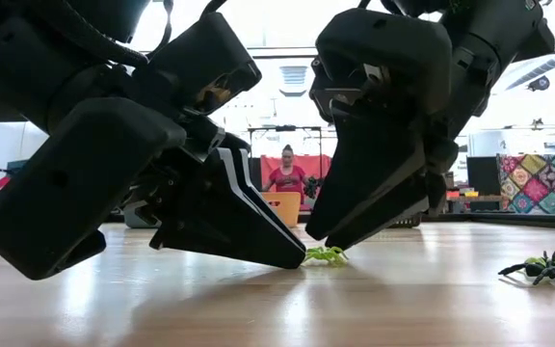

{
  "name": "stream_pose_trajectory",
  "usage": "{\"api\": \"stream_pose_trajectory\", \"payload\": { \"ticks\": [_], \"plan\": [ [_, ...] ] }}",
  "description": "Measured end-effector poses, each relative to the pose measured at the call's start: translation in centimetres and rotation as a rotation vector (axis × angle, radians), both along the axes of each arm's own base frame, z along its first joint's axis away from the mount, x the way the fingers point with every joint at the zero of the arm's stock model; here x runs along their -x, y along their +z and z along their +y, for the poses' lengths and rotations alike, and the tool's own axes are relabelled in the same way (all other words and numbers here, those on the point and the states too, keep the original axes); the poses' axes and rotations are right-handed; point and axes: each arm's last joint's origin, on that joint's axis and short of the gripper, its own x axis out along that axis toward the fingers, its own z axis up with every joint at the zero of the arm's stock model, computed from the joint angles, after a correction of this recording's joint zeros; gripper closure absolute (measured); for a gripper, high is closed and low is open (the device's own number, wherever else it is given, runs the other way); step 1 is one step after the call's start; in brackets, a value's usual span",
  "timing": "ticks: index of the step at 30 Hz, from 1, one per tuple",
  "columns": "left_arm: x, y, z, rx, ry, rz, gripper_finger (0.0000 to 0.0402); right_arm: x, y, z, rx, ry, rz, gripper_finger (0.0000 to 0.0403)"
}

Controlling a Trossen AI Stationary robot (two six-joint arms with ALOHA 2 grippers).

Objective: Sort Halloween decoration
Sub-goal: Put the green spider toy into the black bin

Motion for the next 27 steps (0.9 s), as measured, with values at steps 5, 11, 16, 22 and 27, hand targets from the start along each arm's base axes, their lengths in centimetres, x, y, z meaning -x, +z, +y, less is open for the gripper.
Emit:
{"api": "stream_pose_trajectory", "payload": {
  "ticks": [5,11,16,22,27],
  "plan": [
    [0.0,0.0,0.0,0.000,0.000,0.000,0.0362,0.1,-0.1,0.0,-0.001,-0.001,0.000,0.0248],
    [0.0,0.0,0.0,0.000,0.000,0.001,0.0362,0.0,-0.7,0.0,-0.010,-0.003,-0.021,0.0258],
    [0.0,0.0,0.0,0.000,0.000,0.000,0.0362,-0.4,-1.9,0.3,-0.029,0.040,-0.045,0.0259],
    [0.0,0.0,0.0,0.002,0.001,-0.002,0.0362,-0.4,-1.9,0.3,-0.031,0.049,-0.041,0.0280],
    [0.0,-0.1,0.0,0.001,0.001,-0.002,0.0362,-0.4,-1.9,0.3,-0.023,0.066,-0.038,0.0326]
  ]
}}
